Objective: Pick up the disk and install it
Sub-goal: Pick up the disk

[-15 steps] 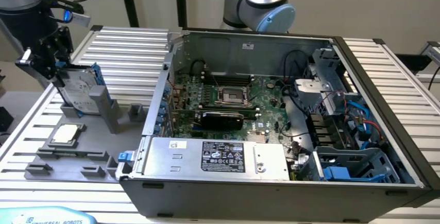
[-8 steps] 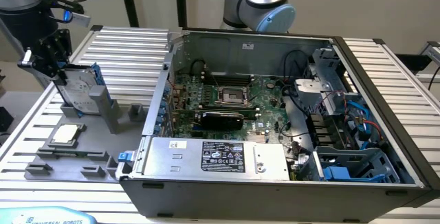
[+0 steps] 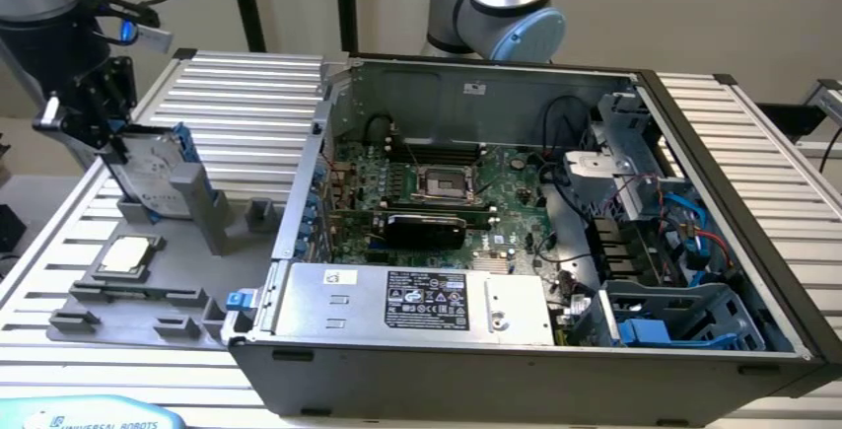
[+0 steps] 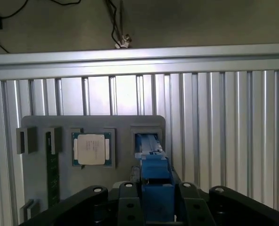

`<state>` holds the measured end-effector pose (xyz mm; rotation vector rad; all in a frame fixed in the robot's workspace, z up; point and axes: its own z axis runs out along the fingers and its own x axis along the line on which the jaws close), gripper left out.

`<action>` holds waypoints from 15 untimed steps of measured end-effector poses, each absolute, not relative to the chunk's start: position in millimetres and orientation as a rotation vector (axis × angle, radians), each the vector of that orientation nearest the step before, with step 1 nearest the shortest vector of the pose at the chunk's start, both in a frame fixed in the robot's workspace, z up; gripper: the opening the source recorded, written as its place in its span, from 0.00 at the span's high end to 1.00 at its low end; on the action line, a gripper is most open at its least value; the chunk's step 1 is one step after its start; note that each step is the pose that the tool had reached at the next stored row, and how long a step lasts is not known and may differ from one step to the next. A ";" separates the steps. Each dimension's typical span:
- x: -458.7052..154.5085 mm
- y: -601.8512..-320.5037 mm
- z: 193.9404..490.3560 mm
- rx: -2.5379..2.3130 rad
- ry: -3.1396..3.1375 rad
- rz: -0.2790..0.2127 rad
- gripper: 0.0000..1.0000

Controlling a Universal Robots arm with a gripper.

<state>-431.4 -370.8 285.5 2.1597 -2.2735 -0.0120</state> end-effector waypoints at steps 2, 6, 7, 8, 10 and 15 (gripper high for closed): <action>-431.3 -372.3 285.6 2.160 -2.273 -0.012 0.67; -431.3 -372.7 285.6 2.160 -2.273 -0.012 0.67; -431.3 -372.8 285.5 2.160 -2.273 -0.012 0.67; -431.3 -372.8 285.6 2.160 -2.273 -0.012 0.67; -431.3 -372.8 285.6 2.160 -2.273 -0.012 0.67; -431.3 -372.7 285.6 2.160 -2.273 -0.012 0.67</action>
